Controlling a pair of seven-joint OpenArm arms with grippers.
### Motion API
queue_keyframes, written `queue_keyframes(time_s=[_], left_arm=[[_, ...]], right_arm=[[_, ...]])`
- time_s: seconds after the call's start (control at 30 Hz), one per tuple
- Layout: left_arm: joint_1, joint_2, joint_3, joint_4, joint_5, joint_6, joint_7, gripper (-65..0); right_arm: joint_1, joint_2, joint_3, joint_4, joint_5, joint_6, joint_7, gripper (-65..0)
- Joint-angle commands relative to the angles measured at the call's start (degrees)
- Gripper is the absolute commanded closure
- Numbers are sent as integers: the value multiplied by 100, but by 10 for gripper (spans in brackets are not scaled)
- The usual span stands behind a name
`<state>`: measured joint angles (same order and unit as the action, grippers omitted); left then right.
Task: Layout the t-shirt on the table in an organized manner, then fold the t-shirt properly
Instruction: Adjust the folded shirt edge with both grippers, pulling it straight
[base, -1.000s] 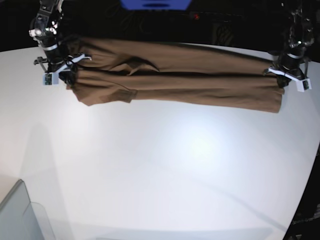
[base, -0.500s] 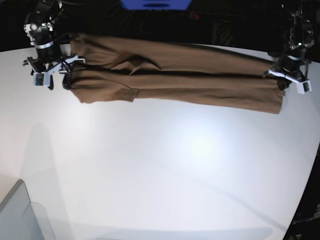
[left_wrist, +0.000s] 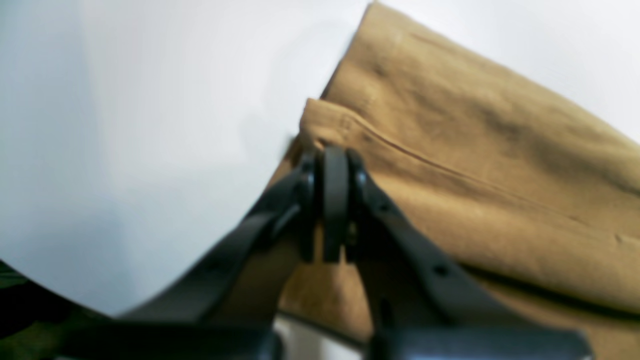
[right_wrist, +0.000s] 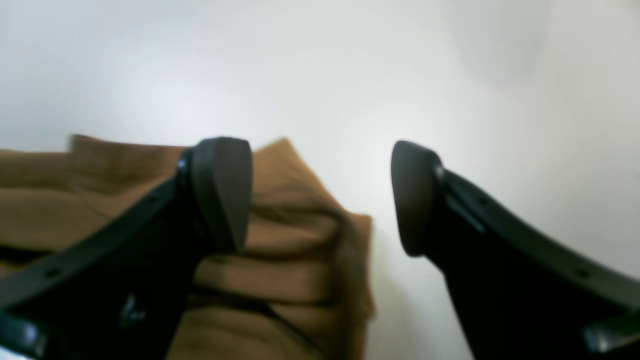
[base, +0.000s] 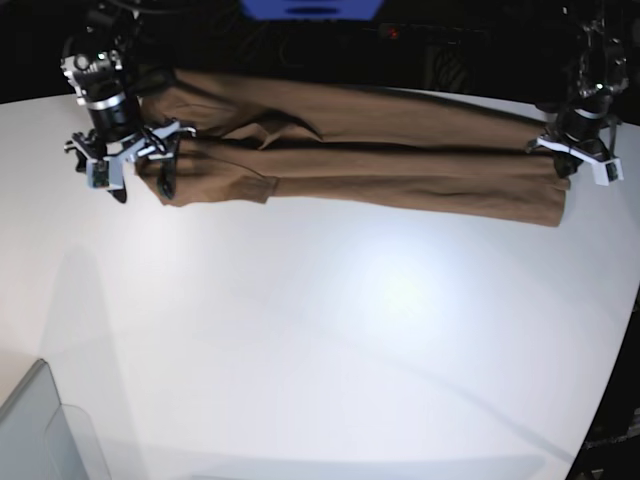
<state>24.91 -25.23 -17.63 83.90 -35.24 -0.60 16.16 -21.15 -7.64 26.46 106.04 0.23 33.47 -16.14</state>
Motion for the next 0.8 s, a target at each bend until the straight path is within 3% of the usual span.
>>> queue_keyframes(time_s=[0.0, 0.27, 0.4, 0.77], left_arm=[[-7, -110, -53, 89, -14, 21, -126, -6], [-7, -110, -53, 72, -14, 21, -126, -6], [-16, -110, -53, 45, -5, 21, -126, -6], [-60, -110, -61, 37, -14, 21, -126, -6]], right_arm=[[159, 39, 5, 29, 61, -2, 1, -442], [994, 162, -4, -191, 61, 6, -1318, -441], [1134, 355, -4, -578, 61, 6, -1414, -440], [792, 338, -233, -692, 69, 15, -1406, -440]])
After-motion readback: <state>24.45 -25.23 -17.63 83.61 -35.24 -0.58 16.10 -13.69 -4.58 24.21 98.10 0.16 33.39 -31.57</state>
